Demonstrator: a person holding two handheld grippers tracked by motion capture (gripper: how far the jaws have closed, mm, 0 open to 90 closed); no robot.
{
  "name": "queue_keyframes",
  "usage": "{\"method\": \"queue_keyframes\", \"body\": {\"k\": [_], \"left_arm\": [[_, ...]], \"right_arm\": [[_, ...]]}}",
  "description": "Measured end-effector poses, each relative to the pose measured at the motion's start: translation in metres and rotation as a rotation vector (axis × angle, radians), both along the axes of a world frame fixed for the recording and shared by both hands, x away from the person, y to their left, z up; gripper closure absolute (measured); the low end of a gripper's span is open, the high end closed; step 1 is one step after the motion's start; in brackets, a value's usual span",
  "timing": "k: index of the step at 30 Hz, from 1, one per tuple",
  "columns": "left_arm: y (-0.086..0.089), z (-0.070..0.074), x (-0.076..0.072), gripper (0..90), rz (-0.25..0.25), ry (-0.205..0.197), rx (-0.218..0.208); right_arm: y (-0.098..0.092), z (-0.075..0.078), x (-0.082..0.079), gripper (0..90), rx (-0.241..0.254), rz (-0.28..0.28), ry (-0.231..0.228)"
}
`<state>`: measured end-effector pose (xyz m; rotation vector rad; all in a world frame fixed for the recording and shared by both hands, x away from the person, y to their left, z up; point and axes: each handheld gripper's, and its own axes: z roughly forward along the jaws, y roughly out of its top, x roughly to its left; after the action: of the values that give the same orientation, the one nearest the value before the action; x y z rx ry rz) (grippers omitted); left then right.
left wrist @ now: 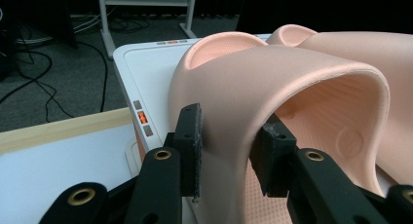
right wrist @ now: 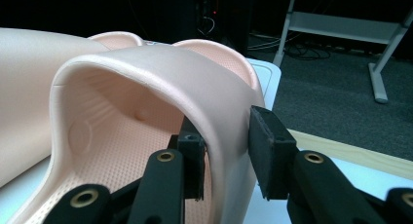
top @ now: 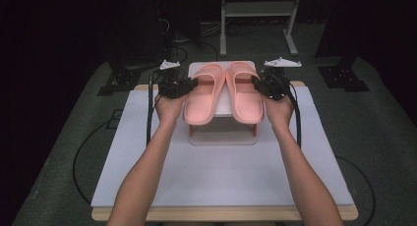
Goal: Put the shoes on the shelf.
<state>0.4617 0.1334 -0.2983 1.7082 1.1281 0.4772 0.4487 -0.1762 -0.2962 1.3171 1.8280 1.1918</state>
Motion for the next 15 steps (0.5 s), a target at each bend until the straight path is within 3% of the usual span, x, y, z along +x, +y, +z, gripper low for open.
{"method": "queue_keyframes", "body": {"k": [15], "left_arm": [[-0.0062, -0.001, 0.001, 64.6, 0.005, -0.017, -0.012]], "right_arm": [[0.0046, -0.0005, 0.0041, 66.8, -0.001, -0.009, -0.004]]}}
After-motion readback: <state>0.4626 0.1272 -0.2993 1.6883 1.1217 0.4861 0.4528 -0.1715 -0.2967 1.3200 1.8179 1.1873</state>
